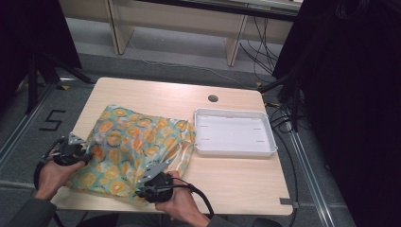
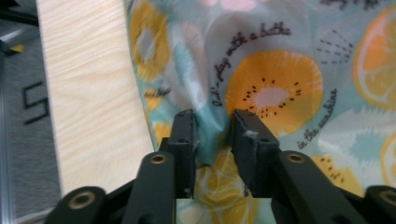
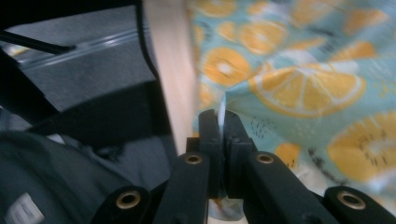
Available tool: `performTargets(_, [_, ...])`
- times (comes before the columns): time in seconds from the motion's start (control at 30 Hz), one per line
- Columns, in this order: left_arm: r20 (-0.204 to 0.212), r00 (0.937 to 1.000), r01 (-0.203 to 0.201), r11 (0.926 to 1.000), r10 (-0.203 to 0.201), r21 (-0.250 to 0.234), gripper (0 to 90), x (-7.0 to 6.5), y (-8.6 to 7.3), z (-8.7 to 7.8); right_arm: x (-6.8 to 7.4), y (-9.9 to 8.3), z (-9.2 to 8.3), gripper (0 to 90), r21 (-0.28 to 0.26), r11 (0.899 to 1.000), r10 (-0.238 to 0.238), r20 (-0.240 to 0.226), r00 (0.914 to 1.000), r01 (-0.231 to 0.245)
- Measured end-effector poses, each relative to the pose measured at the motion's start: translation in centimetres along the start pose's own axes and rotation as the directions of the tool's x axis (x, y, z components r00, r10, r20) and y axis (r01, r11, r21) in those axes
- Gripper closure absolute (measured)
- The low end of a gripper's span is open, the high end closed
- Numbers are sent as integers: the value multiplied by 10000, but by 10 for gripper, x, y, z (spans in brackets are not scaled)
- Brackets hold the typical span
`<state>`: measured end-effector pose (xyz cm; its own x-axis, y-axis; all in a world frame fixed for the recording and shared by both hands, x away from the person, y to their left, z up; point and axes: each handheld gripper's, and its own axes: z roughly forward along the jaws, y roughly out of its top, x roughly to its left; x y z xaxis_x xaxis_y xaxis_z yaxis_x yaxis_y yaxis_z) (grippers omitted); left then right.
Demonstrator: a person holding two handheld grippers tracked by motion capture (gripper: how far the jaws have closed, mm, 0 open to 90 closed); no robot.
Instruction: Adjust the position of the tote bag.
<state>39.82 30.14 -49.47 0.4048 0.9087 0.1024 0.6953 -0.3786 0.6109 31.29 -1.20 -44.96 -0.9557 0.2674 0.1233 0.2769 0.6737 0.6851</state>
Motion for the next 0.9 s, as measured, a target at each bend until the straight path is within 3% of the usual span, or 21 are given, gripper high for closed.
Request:
performTargets(0.1, [191,9997,-177,9998,178,-31,749,6,9,14,6,13,12,893,-123,9998,123,-343,9993,-127])
performTargets(0.13, [159,9982,-576,9979,580,-288,759,8,13,20,6,17,18,893,-245,9997,60,-477,9988,-71])
performTargets(0.17, [93,9966,-819,9964,821,-225,772,8,16,22,9,21,23,893,-152,9998,140,-494,9987,-147])
performTargets(0.23, [1,9934,-1145,9932,1146,-227,779,10,22,26,11,27,31,893,-147,9999,80,-507,9987,-87])
performTargets(0.27, [13,9923,-1238,9923,1238,-3,779,11,27,28,12,30,34,893,-135,9998,117,-600,9981,-125])
performTargets(0.33, [51,9948,-1014,9946,1015,-203,785,13,33,35,13,35,43,892,-175,9997,139,-736,9972,-152])
performTargets(0.4, [60,9884,-1511,9871,1516,-527,785,15,42,45,14,39,50,890,-165,9998,63,-733,9973,-76])
performTargets(0.47, [216,9926,-1187,9925,1194,-298,775,10,48,49,14,41,56,878,-133,9996,252,-818,9963,-264])
performTargets(0.53, [259,9902,-1351,9880,1373,-750,752,9,51,55,13,41,59,834,-143,9993,346,-804,9962,-358])
performTargets(0.57, [350,9938,-1029,9927,1053,-637,726,8,51,53,14,40,58,783,-39,9989,469,-846,9953,-474])
performTargets(0.63, [379,9968,-678,9948,708,-756,643,11,50,47,13,40,52,673,-23,9989,470,-727,9962,-473])
performTargets(0.7, [393,9991,-147,9949,187,-1002,560,16,48,34,10,39,42,594,-143,9987,471,-758,9960,-483])
performTargets(0.73, [378,9987,-300,9907,353,-1325,516,21,48,28,7,38,35,554,-347,9984,426,-743,9963,-453])
performTargets(0.8, [448,9989,174,9917,-118,-1276,436,21,45,10,3,35,16,492,-391,9977,526,-797,9954,-559])
performTargets(0.83, [371,9991,-142,9871,203,-1594,416,23,44,2,-2,33,7,473,-636,9971,372,-629,9973,-412])
performTargets(0.9, [288,9984,-431,9868,482,-1561,398,24,41,-15,-12,26,-14,465,-967,9938,526,-254,9983,-549])
